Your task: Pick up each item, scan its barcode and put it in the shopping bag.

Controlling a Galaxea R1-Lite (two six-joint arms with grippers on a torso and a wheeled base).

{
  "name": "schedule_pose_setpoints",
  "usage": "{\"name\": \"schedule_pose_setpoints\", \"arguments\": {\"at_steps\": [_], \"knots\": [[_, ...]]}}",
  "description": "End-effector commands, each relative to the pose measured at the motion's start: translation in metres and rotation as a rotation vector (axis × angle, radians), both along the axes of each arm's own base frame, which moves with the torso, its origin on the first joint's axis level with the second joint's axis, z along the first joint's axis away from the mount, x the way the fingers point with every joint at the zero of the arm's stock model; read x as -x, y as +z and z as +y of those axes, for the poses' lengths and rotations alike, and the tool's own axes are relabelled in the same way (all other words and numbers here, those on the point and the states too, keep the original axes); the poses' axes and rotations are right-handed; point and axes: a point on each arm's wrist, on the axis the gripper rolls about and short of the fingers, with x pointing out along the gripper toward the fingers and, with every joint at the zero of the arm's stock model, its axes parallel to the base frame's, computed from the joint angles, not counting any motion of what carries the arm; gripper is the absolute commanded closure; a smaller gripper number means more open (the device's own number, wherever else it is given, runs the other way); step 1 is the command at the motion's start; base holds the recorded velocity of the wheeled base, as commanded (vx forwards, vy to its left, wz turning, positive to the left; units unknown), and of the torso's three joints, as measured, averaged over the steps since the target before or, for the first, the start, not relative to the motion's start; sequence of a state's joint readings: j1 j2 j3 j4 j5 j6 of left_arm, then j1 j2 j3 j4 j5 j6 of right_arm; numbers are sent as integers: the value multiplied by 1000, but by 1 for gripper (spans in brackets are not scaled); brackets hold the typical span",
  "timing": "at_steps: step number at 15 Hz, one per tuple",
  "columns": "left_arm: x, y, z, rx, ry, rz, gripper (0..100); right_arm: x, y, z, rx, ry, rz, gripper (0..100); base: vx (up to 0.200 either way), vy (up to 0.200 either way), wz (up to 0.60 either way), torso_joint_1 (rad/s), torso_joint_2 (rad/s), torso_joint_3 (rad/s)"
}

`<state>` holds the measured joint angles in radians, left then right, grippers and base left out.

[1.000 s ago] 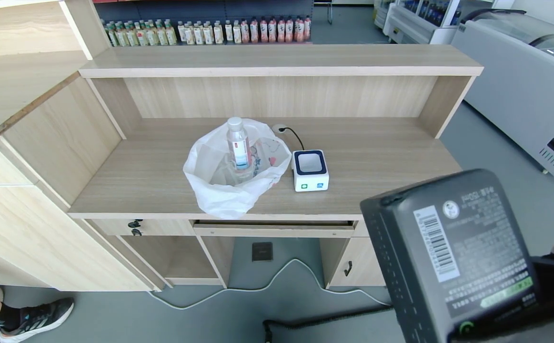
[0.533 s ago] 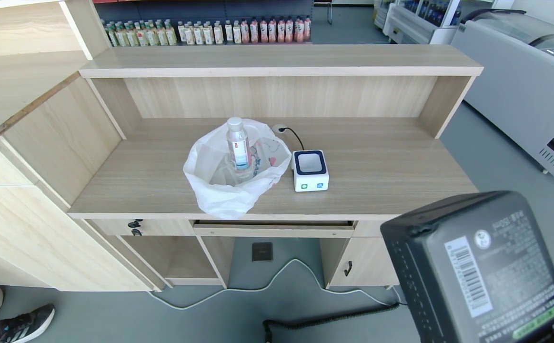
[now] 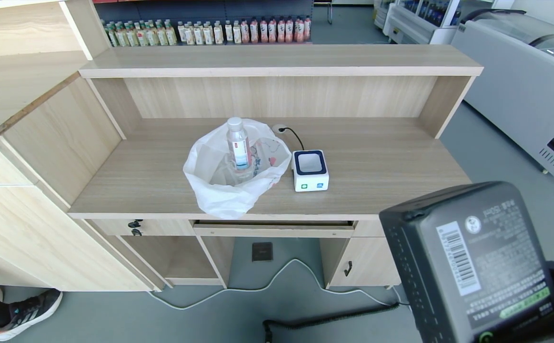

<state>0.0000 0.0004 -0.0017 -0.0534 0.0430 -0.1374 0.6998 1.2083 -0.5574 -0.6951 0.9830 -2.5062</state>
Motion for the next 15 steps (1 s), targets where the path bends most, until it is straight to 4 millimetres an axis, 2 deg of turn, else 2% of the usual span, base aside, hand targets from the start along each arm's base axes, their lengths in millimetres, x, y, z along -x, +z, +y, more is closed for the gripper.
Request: {"name": "schedule_pose_setpoints", "arguments": {"at_steps": [1,15], "knots": [[0,0,0,1,0,-1,0,-1,-1,0,3,0,3,100,0,0,0,0,0,0],[0,0,0,1,0,-1,0,0,0,-1,1,2,1,100,0,0,0,0,0,0]]}}
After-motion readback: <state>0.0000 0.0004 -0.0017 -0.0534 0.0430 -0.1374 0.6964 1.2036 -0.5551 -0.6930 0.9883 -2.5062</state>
